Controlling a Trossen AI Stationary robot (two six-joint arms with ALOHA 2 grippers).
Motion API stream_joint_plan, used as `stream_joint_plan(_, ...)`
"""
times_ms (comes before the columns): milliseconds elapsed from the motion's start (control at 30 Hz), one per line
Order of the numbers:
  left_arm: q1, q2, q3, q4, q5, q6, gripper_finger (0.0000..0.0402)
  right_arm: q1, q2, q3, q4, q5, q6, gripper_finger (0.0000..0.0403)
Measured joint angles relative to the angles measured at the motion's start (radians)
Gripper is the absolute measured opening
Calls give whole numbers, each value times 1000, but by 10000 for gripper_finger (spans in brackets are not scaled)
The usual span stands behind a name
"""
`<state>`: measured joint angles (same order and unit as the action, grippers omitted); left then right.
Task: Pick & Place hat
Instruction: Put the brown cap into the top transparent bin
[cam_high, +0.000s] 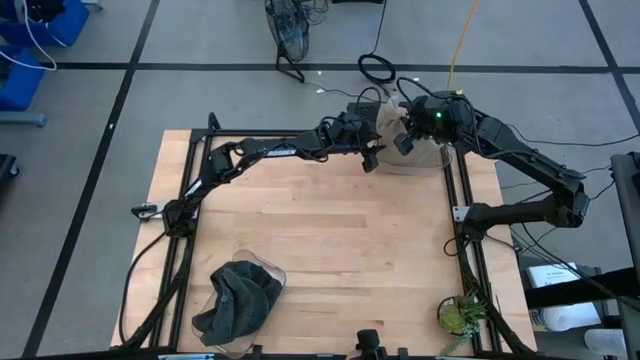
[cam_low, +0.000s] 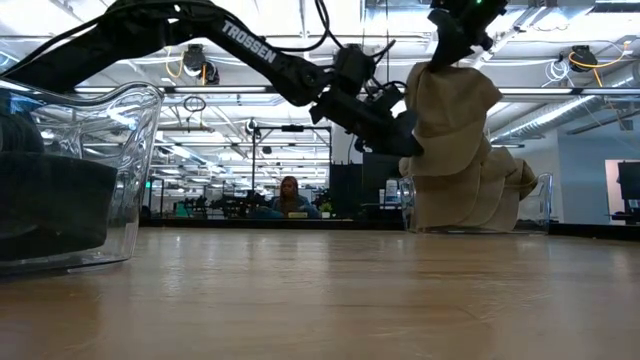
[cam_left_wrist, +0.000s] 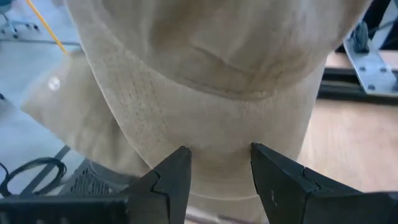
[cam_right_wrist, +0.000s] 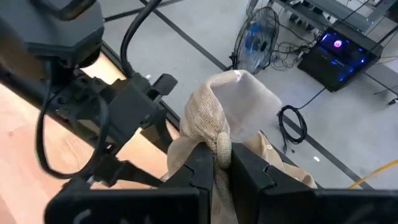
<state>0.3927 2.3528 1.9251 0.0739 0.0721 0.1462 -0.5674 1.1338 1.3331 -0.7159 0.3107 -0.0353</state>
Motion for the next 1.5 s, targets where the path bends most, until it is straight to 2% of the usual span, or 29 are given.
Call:
stream_joint_plan(200, 1, 0, 0, -50, -1, -3, 170, 0, 35, -57, 31, -27, -1, 22)
stream_joint_plan(433, 0, 0, 0, -101, -2, -6, 170, -4, 39, -201, 186, -28, 0, 22)
stream_joint_plan(600, -3, -25, -1, -175, 50, 4, 170, -40, 39, -241, 240, -1, 38, 22)
stream_joint_plan(700, -7, -74, -1, -206, 87, 16, 170, -69, 39, -241, 242, 31, 47, 22)
stream_joint_plan(867, -20, -149, -1, -265, 113, 5, 170, -113, 61, -248, 227, -26, 74, 22)
stream_joint_plan(967, -32, -200, -1, -320, 112, 16, 170, -125, 76, -316, 259, -33, 103, 22)
stream_joint_plan(1167, -54, -339, 0, -497, 55, 14, 170, -139, 64, -444, 384, -74, 167, 22)
stream_joint_plan(1367, -54, -475, 0, -587, 47, 11, 170, -172, 59, -451, 363, -77, 171, 23)
stream_joint_plan(1500, -58, -557, 0, -665, -16, 2, 170, -190, 59, -454, 362, -79, 167, 29)
